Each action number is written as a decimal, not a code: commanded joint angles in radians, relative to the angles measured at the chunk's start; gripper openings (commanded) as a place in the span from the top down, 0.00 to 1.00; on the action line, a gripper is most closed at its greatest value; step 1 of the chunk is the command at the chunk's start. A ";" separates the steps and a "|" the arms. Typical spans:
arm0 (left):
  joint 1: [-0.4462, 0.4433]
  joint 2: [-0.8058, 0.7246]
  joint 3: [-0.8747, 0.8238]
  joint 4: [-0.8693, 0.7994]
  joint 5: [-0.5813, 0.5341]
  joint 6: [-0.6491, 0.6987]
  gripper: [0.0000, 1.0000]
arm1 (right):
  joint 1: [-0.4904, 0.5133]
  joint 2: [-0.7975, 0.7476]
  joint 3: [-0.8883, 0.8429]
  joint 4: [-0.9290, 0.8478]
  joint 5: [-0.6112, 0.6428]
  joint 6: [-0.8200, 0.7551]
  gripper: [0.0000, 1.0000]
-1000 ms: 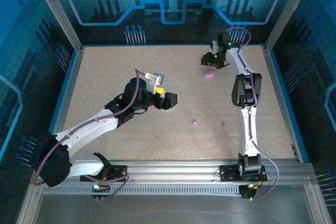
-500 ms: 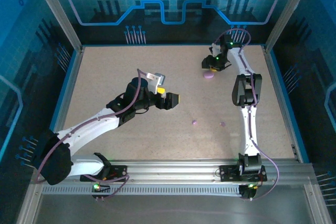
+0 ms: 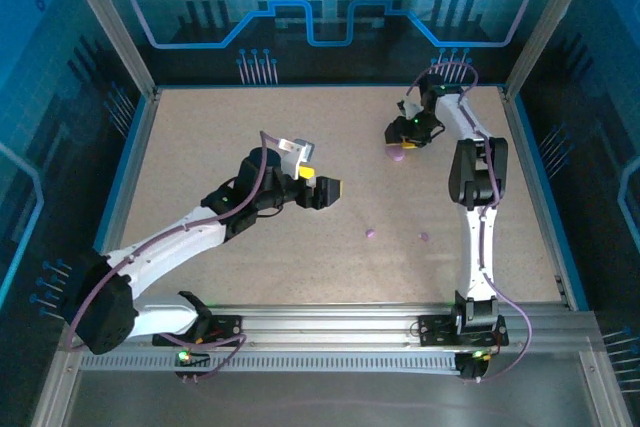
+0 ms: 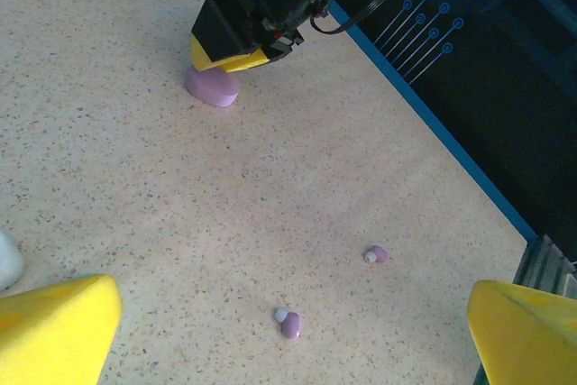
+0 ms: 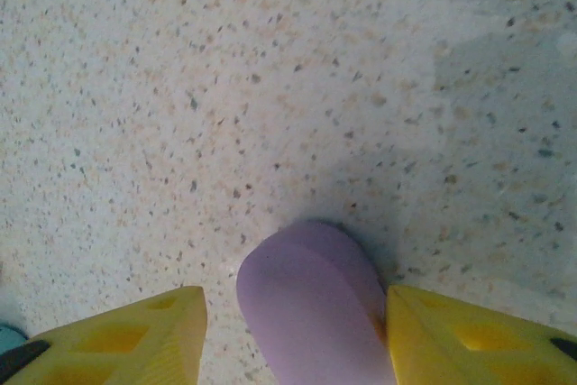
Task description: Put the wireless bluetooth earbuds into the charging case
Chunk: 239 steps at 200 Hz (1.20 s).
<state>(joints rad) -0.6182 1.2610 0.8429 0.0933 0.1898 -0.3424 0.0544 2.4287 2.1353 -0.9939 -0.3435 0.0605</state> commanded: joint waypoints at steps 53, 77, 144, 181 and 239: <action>-0.003 -0.037 0.008 -0.001 0.013 -0.003 0.01 | 0.084 -0.057 -0.096 0.034 0.218 -0.065 0.38; -0.004 -0.037 0.009 0.000 0.012 -0.002 0.01 | 0.107 -0.078 -0.139 0.063 0.292 -0.082 0.38; -0.004 -0.053 -0.003 0.001 -0.013 -0.007 0.01 | 0.138 -0.097 -0.218 0.129 0.379 -0.117 0.48; -0.003 -0.087 -0.025 0.012 -0.092 -0.028 0.01 | 0.153 -0.142 -0.232 0.150 0.375 -0.124 0.60; 0.076 -0.212 -0.088 0.024 -0.180 -0.148 0.01 | 0.249 -0.496 -0.444 0.388 0.205 -0.051 0.67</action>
<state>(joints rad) -0.5964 1.1034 0.7792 0.0940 0.0425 -0.4080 0.2359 2.1483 1.7603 -0.7631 -0.0360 -0.0288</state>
